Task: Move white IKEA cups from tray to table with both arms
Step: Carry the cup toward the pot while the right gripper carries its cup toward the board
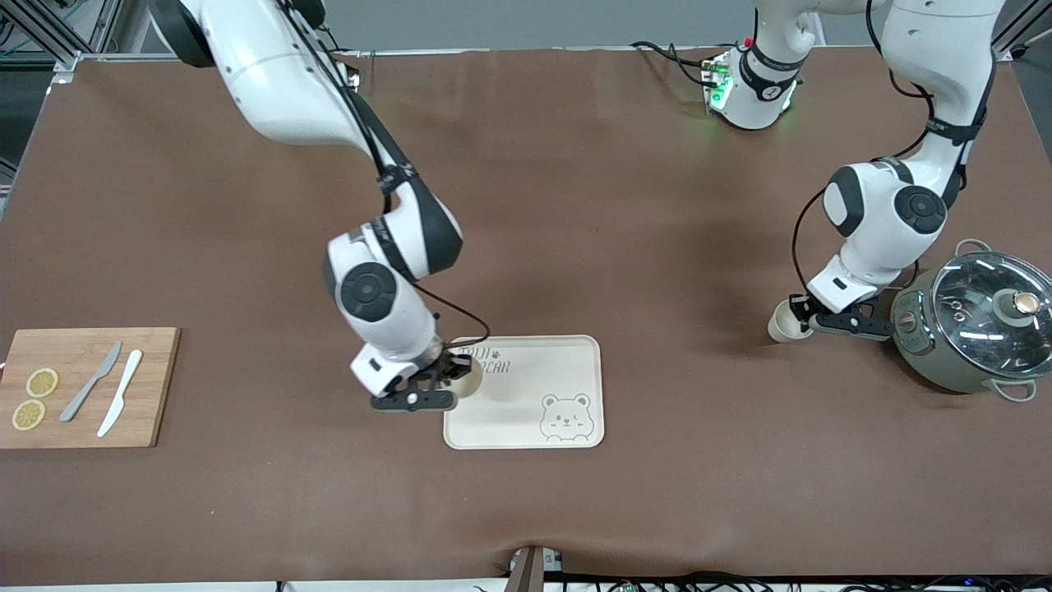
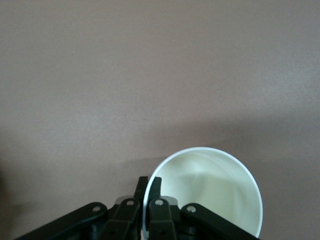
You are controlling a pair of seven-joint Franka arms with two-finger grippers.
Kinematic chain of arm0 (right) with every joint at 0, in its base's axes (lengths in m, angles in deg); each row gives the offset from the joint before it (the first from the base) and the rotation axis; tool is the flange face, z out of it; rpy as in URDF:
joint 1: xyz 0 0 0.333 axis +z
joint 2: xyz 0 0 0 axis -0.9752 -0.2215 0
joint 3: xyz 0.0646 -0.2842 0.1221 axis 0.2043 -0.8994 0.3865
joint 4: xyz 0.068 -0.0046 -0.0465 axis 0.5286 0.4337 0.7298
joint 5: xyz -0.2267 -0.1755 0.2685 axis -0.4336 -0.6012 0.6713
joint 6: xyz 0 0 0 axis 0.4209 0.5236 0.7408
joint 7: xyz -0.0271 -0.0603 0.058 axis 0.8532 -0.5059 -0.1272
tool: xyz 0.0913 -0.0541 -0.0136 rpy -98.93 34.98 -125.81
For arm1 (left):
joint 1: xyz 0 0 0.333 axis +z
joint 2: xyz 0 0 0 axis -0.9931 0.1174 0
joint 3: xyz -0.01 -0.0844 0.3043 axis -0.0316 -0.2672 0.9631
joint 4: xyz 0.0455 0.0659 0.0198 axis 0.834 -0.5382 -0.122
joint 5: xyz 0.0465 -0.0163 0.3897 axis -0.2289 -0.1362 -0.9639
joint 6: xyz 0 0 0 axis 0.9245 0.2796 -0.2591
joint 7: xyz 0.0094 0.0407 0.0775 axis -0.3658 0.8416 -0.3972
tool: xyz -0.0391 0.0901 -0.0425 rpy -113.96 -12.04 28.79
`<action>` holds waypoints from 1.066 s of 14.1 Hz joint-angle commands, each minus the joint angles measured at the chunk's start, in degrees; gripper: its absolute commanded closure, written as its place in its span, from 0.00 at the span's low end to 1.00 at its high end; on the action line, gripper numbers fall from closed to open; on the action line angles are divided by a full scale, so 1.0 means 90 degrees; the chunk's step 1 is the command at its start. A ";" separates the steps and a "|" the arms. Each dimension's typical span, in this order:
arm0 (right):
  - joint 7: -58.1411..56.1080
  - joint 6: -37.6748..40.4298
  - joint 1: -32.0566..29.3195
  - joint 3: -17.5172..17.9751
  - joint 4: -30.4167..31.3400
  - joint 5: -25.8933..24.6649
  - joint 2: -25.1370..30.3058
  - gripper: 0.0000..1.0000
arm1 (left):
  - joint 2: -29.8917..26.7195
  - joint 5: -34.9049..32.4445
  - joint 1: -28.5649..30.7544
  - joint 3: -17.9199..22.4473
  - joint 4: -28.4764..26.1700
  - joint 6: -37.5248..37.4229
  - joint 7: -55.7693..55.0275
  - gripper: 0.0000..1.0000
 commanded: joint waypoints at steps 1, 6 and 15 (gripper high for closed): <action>-0.1172 0.0696 -0.0632 0.0103 0.0163 0.0079 0.0656 1.00 | 0.0297 0.0365 0.0069 -0.0242 0.0245 0.0247 0.0162 1.00; -0.3854 0.1627 -0.1929 0.0112 0.0173 0.0089 0.1184 1.00 | 0.0308 0.0356 0.0059 -0.0243 0.0284 0.0316 0.0230 0.00; -0.7143 0.1432 -0.3456 0.0083 0.0310 0.0763 0.0649 1.00 | -0.0571 0.0365 0.0431 -0.0223 0.0439 -0.1167 0.0680 0.00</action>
